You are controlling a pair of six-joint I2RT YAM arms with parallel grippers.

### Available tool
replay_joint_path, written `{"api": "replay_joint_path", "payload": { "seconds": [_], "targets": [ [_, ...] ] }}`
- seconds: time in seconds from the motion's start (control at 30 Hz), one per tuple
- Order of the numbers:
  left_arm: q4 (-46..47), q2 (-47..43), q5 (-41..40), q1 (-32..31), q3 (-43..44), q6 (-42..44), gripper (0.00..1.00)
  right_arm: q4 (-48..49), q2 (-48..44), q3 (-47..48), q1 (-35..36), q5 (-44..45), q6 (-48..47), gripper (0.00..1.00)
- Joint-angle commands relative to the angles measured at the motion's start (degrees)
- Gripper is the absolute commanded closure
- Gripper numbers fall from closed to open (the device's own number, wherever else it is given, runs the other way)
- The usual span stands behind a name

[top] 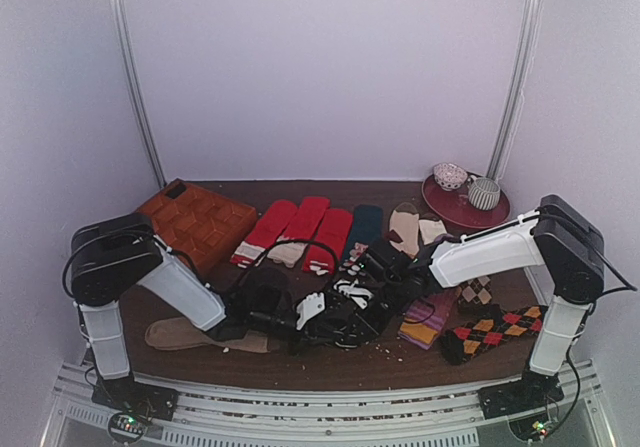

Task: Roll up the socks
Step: Roll the sock at the center of the board.

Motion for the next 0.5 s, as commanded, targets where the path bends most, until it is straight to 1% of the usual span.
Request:
{"api": "replay_joint_path", "payload": {
  "seconds": [0.0, 0.07, 0.1, 0.27, 0.3, 0.37, 0.47],
  "targets": [
    [-2.23, 0.95, -2.86, -0.70, -3.31, -4.38, 1.00, 0.18, -2.11, -3.20, 0.07, 5.07, 0.29, 0.74],
    [-2.17, 0.76, -4.10, -0.70, -5.06, -6.60, 1.00, 5.61, -6.51, -6.07, 0.05, 8.09, 0.15, 0.68],
    [-1.79, 0.80, -4.52, -0.70, -5.92, -7.79, 1.00, 9.24, -10.22, -7.99, 0.14, 9.63, -0.39, 0.66],
    [0.33, 2.71, -4.21, -0.61, -8.79, -13.97, 1.00, 32.25, -23.12, -22.98, 0.42, 11.34, -6.36, 0.56],
    [0.35, 3.29, -4.06, -0.61, -8.95, -14.68, 1.00, 36.17, -24.74, -25.81, 0.53, 10.55, -8.07, 0.54],
    [0.82, 4.41, -3.60, -0.53, -9.40, -16.26, 1.00, 41.05, -26.24, -29.40, 0.95, 8.56, -11.55, 0.52],
    [1.51, 5.53, -2.71, -0.01, -10.08, -18.70, 1.00, 45.90, -25.16, -32.01, 2.45, 8.30, -15.19, 0.51]
  ]
}}
